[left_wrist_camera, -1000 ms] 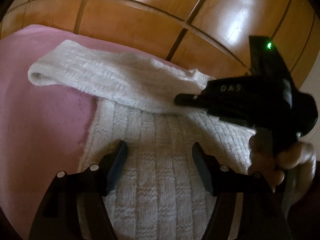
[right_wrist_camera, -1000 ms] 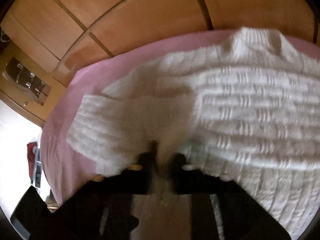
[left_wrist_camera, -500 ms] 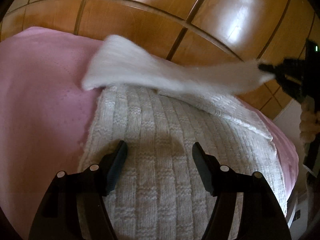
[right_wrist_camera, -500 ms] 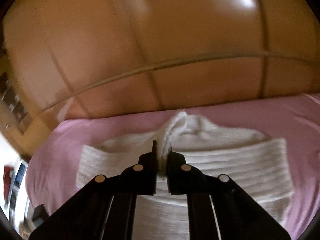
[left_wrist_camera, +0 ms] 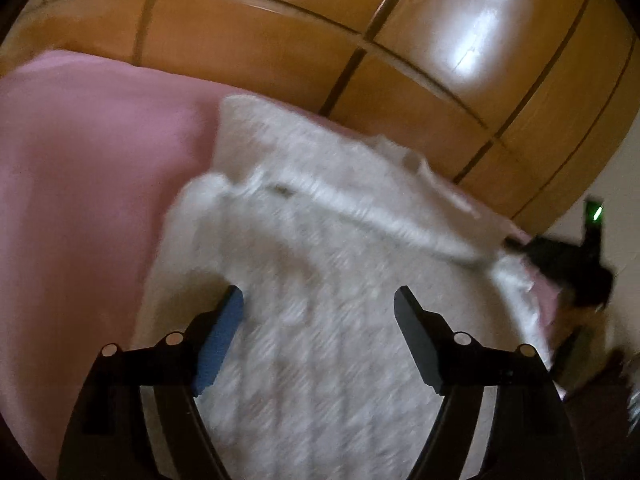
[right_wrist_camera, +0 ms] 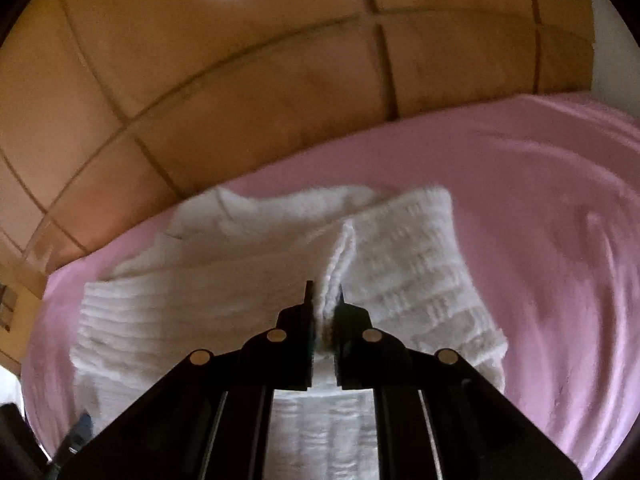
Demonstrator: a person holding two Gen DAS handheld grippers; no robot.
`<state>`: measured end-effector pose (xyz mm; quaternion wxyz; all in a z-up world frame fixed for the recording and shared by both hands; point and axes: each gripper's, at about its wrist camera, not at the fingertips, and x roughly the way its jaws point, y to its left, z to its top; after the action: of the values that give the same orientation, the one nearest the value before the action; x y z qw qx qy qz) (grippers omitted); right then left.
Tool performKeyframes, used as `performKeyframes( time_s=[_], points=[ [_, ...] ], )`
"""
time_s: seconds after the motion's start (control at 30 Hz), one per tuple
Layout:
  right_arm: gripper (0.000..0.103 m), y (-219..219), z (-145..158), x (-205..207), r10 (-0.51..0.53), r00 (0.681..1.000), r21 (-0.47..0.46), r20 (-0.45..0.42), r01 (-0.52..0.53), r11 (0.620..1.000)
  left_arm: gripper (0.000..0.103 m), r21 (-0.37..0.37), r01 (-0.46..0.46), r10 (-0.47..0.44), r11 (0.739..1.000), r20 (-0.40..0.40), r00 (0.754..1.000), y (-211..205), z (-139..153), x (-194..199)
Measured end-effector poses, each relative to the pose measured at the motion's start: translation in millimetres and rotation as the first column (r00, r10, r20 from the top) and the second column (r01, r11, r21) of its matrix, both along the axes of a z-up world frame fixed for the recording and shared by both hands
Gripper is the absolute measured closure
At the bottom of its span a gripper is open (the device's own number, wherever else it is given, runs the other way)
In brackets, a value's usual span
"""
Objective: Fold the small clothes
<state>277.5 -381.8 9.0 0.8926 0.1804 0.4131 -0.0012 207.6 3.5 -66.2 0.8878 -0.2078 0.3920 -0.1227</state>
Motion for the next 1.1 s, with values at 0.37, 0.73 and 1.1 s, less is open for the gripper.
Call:
performKeyframes(
  time_s=[0.37, 0.73, 1.1],
  points=[
    [0.097, -8.4, -20.4, -1.1, 0.006, 1.0, 0.025, -0.013, -0.006, 1.0, 0.033, -0.246, -0.284, 0.259, 0.927, -0.13, 0.957, 68.2, -14.8, 91.6],
    [0.065, -24.7, -9.0, -18.0, -0.021, 1.0, -0.009, 0.023, 0.022, 1.0, 0.043, -0.04, -0.217, 0.216, 0.975, -0.027, 0.976, 50.2, 13.4, 40.1],
    [0.037, 30.1, 2.4, -22.6, 0.119, 0.991, -0.14, 0.066, -0.108, 0.984, 0.033, 0.127, -0.116, 0.109, 0.985, 0.062, 0.992, -0.7, 35.2, 89.7]
  ],
)
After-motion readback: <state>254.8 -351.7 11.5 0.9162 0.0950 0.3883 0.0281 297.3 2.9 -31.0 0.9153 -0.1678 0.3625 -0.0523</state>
